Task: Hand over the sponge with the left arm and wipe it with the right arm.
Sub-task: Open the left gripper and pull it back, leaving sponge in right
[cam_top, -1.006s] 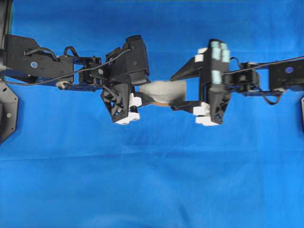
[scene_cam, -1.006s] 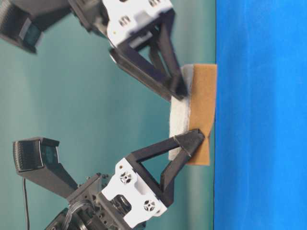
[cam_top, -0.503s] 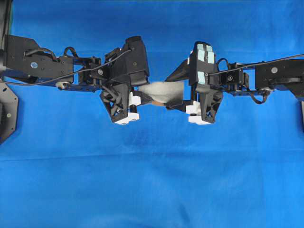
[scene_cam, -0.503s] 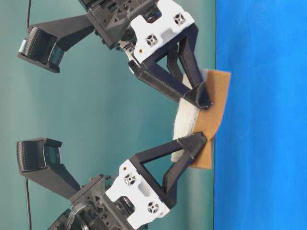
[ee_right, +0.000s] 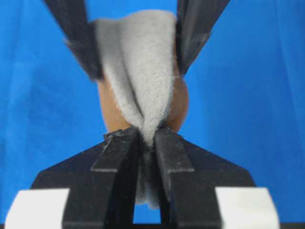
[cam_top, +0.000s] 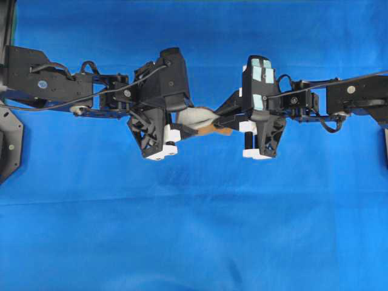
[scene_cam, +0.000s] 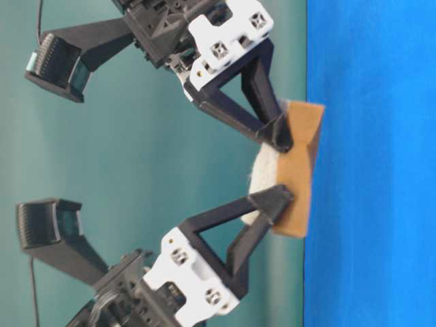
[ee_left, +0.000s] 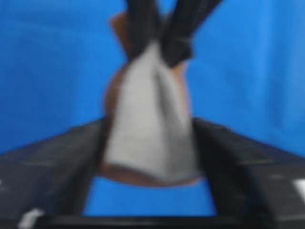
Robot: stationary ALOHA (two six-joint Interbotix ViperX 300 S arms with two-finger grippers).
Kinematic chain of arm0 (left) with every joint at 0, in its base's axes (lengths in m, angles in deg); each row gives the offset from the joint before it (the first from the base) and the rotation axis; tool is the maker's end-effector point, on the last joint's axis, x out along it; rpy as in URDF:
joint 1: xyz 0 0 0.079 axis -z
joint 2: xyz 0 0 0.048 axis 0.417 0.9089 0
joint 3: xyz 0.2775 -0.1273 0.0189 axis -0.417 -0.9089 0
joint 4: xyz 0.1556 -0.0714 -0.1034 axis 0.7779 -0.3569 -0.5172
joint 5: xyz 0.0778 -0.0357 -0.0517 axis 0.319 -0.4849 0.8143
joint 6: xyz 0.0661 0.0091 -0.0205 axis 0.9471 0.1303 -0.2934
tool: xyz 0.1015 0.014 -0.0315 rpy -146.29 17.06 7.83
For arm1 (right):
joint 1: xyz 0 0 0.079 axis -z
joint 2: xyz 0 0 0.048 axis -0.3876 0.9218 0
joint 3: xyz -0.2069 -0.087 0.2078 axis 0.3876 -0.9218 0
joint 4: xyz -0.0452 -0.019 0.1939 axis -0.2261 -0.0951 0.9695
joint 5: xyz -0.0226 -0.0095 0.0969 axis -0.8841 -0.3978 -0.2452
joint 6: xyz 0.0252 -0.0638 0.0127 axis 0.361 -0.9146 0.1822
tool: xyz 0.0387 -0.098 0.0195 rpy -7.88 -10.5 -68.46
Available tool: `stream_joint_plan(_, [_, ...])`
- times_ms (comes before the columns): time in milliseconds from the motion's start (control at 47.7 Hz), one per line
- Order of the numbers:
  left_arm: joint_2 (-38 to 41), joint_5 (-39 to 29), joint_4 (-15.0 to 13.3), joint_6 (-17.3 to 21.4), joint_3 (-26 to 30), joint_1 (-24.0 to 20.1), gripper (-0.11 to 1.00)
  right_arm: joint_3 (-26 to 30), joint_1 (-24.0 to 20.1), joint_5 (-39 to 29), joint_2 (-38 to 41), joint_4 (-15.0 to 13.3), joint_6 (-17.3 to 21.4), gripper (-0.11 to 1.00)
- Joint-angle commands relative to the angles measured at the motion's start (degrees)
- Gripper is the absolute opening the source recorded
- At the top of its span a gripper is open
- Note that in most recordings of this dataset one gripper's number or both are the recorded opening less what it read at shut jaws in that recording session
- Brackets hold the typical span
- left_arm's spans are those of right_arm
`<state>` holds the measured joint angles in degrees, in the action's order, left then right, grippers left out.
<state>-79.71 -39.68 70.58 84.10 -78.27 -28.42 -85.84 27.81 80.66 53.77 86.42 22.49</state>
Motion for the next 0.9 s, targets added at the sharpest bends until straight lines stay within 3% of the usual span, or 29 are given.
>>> stream_joint_plan(0, [-3.0,0.4,0.1,0.1,-0.4,0.4,0.7,0.1,0.1,0.1,-2.0,-0.1,0.0,0.14])
stream_joint_plan(84, [-4.9,0.5,0.1,0.0,-1.7,0.3,0.76,-0.7,0.1,0.1,-3.1,-0.1,0.0,0.14])
stream_joint_plan(482, [-16.4,6.9,0.1,-0.1,-12.0,0.5,0.76,-3.3,0.1,-1.2,-6.3,-0.1,0.5,0.14])
stream_joint_plan(880, [-18.3,8.1,0.1,0.0,-13.7,0.5,0.76,-2.9,0.1,-1.5,-5.8,0.0,0.6,0.14])
